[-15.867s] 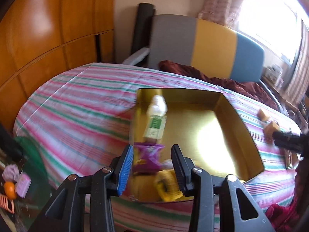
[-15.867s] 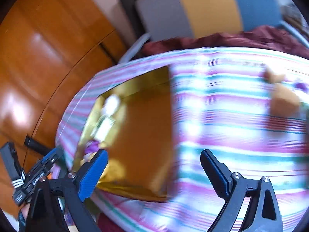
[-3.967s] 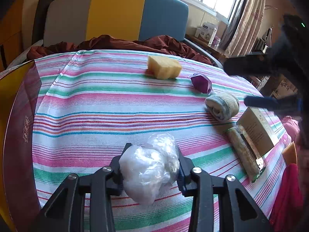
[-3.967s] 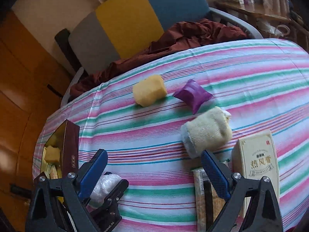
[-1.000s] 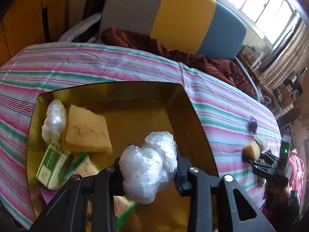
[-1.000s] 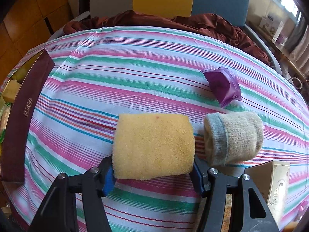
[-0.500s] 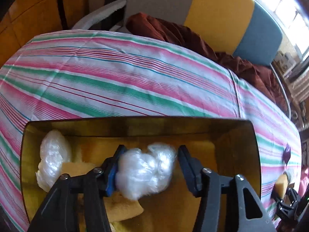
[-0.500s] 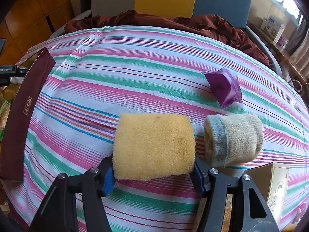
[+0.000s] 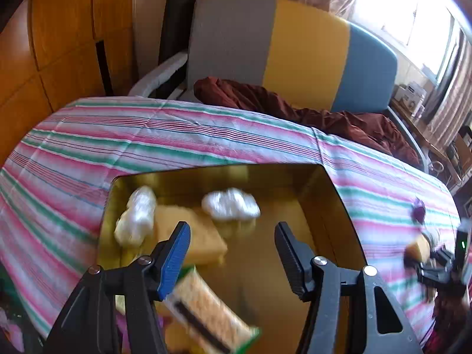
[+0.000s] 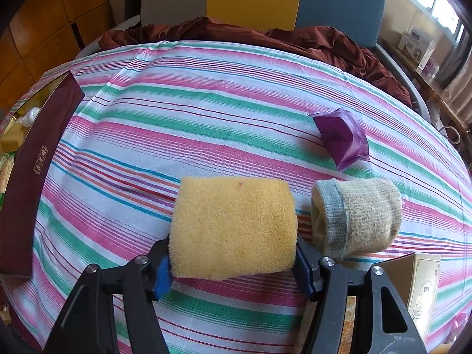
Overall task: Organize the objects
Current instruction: 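Carry the yellow sponge over the tray and open the right gripper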
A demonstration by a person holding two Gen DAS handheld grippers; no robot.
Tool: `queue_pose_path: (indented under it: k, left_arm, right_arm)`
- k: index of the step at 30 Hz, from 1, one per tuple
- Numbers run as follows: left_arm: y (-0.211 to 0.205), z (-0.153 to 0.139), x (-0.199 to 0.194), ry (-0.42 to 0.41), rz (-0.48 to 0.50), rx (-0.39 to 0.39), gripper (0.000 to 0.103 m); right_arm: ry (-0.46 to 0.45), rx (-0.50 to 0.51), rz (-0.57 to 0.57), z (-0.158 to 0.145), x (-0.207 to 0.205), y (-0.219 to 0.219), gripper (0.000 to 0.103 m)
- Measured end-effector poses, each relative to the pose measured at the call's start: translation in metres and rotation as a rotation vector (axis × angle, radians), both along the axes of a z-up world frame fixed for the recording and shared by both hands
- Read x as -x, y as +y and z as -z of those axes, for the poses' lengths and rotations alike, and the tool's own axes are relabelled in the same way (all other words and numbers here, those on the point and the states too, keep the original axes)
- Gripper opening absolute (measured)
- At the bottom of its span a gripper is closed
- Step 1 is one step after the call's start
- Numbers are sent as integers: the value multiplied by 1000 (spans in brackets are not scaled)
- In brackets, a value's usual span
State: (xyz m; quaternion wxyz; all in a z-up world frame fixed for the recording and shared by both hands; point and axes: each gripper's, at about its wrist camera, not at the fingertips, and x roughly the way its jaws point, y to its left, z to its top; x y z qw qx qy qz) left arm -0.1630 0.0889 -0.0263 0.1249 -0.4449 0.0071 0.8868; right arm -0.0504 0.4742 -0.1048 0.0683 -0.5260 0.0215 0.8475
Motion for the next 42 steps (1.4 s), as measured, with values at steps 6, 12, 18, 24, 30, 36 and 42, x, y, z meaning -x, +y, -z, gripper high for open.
queue_pose_path:
  k: [6,12,18,24,30,36,42]
  left_arm:
    - [-10,-21,-58,127,-30,34,60]
    - [-26,-29,-94,171,-83,31,60]
    - [-40,-22,-112,157,-94,19,60]
    - [-55,-9,-119,114,-112,-16,60]
    - [-68,-4,-123,111,-133,-26,60]
    - [-84,-2,-124,100,-147,-46,60]
    - [-114,4,-124,78,-204,-70,60]
  right_arm:
    - [7,-9,1,-1,0,-1,65]
    - [18,-36,-4,-3,-1,-7,61]
    - [6,-28,20,-8,-1,-12,59]
    - [105,68,25,-43,-4,-43,59]
    - [188,152,-109,-80,6,-123,60]
    - [209,227,-235,-97,29,-205,60]
    - [140,248,-277,-78,68,-266,61]
